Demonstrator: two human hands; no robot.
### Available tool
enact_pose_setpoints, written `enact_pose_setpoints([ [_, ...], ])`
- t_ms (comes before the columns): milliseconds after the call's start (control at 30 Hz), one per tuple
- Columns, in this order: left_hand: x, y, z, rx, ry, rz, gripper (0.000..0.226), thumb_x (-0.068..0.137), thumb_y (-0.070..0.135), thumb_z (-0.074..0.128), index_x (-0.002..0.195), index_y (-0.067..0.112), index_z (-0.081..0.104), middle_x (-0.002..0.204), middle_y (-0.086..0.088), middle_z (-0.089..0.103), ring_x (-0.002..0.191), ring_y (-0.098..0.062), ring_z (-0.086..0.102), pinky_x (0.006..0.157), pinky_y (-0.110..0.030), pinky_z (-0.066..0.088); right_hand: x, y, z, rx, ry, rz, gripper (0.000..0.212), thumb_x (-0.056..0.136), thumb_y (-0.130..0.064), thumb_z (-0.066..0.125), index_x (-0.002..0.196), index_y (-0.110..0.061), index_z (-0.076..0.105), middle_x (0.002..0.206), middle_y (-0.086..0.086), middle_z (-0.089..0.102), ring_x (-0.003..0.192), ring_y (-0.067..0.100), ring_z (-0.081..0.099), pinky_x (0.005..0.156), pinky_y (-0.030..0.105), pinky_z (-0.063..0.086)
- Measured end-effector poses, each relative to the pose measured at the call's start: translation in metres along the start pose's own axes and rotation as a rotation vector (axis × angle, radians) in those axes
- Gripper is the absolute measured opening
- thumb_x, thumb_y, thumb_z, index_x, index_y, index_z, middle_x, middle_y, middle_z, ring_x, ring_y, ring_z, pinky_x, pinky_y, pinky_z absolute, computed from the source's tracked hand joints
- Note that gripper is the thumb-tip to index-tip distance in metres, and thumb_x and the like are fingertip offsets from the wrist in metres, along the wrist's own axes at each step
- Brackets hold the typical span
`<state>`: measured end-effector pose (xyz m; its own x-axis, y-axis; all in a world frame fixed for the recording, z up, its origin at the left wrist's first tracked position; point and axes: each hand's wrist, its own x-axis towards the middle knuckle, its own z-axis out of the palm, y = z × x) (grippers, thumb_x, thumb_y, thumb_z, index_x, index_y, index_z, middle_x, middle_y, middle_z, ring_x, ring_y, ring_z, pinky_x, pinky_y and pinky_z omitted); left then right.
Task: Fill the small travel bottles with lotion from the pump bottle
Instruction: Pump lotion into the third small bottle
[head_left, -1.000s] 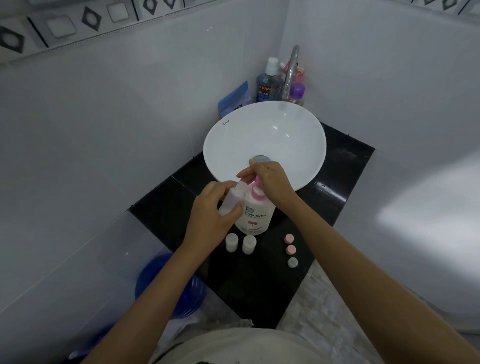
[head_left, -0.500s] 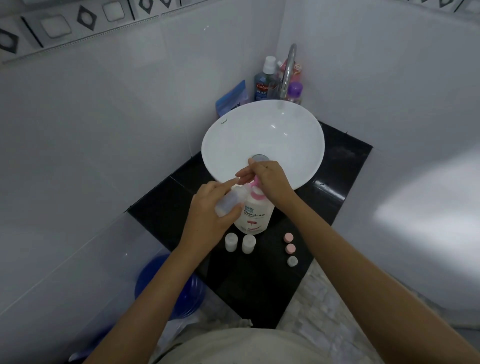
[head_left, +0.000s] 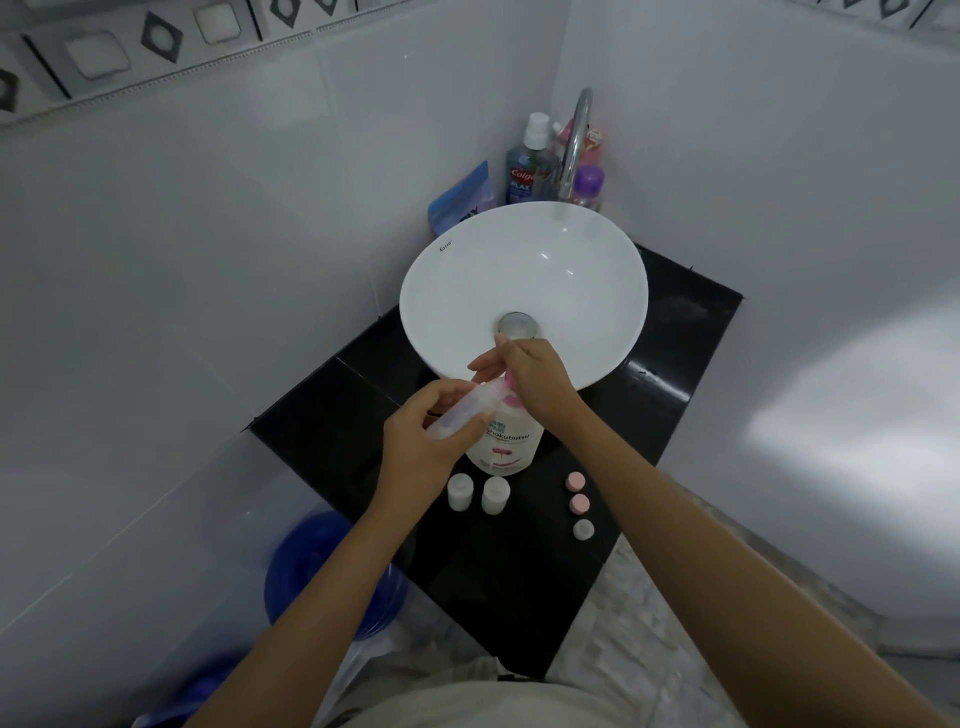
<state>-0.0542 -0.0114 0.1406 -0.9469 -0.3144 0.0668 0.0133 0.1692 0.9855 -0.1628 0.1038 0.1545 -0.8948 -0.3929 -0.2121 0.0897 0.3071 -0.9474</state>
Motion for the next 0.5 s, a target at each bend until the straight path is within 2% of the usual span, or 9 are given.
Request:
enact_pose_setpoints([
  [167, 0.002, 0.008, -0.001, -0.017, 0.013, 0.047, 0.027, 0.078, 0.013, 0.074, 0.104, 0.014, 0.067, 0.097, 0.004, 0.07, 0.095, -0.009, 0.065, 0.078, -0.016, 0.052, 0.0, -0.014, -0.012, -0.018, -0.087, -0.072, 0.044, 0.099, -0.029, 0.04, 0.091, -0.001, 0.073, 0.084, 0.012, 0.072, 0.081, 0.012, 0.065, 0.082, 0.021, 0.048],
  [233, 0.003, 0.01, -0.002, -0.012, 0.018, 0.06, 0.027, 0.078, 0.015, 0.074, 0.104, 0.015, 0.067, 0.097, 0.004, 0.07, 0.096, -0.01, 0.065, 0.079, -0.016, 0.053, -0.001, -0.018, -0.012, -0.007, -0.098, -0.088, 0.045, 0.099, -0.029, 0.039, 0.09, -0.001, 0.073, 0.081, 0.011, 0.072, 0.078, 0.01, 0.066, 0.081, 0.019, 0.049],
  [367, 0.002, 0.01, -0.001, -0.037, 0.015, 0.038, 0.027, 0.078, 0.015, 0.074, 0.104, 0.014, 0.068, 0.097, 0.003, 0.071, 0.096, -0.011, 0.066, 0.08, -0.021, 0.054, -0.002, -0.012, -0.008, -0.001, 0.0, -0.105, 0.043, 0.099, -0.02, 0.037, 0.086, -0.001, 0.073, 0.075, 0.009, 0.07, 0.08, 0.017, 0.064, 0.082, 0.023, 0.049],
  [467, 0.001, 0.006, 0.0, -0.067, 0.01, -0.002, 0.026, 0.078, 0.013, 0.075, 0.103, 0.015, 0.068, 0.096, 0.003, 0.071, 0.095, -0.01, 0.066, 0.078, -0.019, 0.053, -0.002, -0.007, -0.005, -0.012, 0.004, -0.084, 0.042, 0.098, -0.017, 0.036, 0.085, -0.002, 0.073, 0.072, 0.005, 0.069, 0.076, 0.013, 0.063, 0.073, 0.018, 0.048],
  [500, 0.001, 0.005, 0.0, -0.074, 0.006, -0.02, 0.026, 0.078, 0.012, 0.075, 0.103, 0.014, 0.068, 0.096, 0.003, 0.072, 0.095, -0.01, 0.067, 0.077, -0.019, 0.053, -0.002, -0.005, -0.003, -0.004, -0.001, -0.058, 0.043, 0.099, -0.019, 0.036, 0.084, -0.003, 0.073, 0.072, 0.005, 0.069, 0.078, 0.016, 0.063, 0.073, 0.022, 0.049],
])
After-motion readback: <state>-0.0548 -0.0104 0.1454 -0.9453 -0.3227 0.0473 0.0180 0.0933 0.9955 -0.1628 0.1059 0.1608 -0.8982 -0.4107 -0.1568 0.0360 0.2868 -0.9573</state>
